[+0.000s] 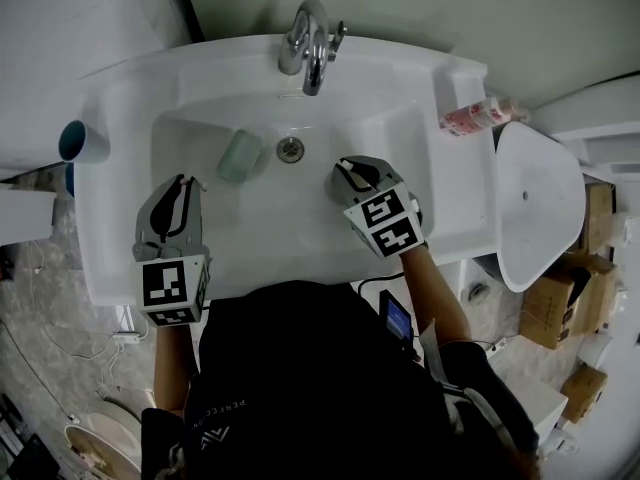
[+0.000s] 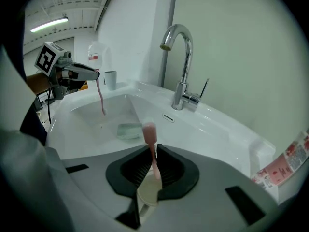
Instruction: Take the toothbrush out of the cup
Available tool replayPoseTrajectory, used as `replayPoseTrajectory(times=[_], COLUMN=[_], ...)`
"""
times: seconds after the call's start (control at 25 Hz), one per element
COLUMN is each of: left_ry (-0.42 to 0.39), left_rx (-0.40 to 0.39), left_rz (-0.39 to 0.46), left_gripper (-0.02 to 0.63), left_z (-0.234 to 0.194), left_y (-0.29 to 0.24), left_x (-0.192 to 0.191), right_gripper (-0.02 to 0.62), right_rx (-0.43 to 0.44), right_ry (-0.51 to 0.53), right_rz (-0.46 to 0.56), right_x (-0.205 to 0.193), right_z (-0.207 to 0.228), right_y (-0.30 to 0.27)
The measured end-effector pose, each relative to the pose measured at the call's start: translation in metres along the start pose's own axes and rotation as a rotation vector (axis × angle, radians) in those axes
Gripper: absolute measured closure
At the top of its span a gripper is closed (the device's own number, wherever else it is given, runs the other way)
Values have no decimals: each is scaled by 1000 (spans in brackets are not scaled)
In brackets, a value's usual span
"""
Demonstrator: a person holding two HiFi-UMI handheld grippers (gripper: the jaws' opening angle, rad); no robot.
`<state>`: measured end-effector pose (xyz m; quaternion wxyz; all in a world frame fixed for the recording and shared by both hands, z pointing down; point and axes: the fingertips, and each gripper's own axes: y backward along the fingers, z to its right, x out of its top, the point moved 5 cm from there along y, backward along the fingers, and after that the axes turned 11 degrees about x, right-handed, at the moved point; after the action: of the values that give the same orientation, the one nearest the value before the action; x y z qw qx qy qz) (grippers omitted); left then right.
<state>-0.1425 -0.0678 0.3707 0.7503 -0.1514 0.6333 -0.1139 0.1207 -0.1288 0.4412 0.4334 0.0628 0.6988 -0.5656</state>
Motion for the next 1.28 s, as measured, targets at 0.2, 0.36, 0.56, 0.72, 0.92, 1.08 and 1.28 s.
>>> replayPoseTrajectory(times=[0.2, 0.36, 0.56, 0.72, 0.92, 1.08, 1.28], left_ry=[-15, -4, -12, -50, -28, -39, -37], left_rx=[-20, -27, -33, -45, -33, -42, -45], left_rz=[24, 61, 85, 83, 131, 148, 166], left_gripper=[543, 543, 543, 543, 543, 543, 543], left_z=[-7, -11, -20, -27, -31, -31, -34], left_y=[3, 9, 15, 22, 28, 32, 37], left_x=[4, 11, 16, 16, 27, 31, 35], right_gripper=[565, 565, 565, 565, 566, 566, 566], right_rx=[-37, -61, -81, -92, -96, -97, -85], right_ry=[9, 11, 18, 17, 4, -14, -16], right_rz=[29, 57, 94, 132, 177, 210, 234], right_x=[12, 21, 34, 42, 47, 51, 58], right_z=[-9, -18, -29, -39, -50, -57, -66], right_y=[14, 25, 36, 46, 55, 61, 64])
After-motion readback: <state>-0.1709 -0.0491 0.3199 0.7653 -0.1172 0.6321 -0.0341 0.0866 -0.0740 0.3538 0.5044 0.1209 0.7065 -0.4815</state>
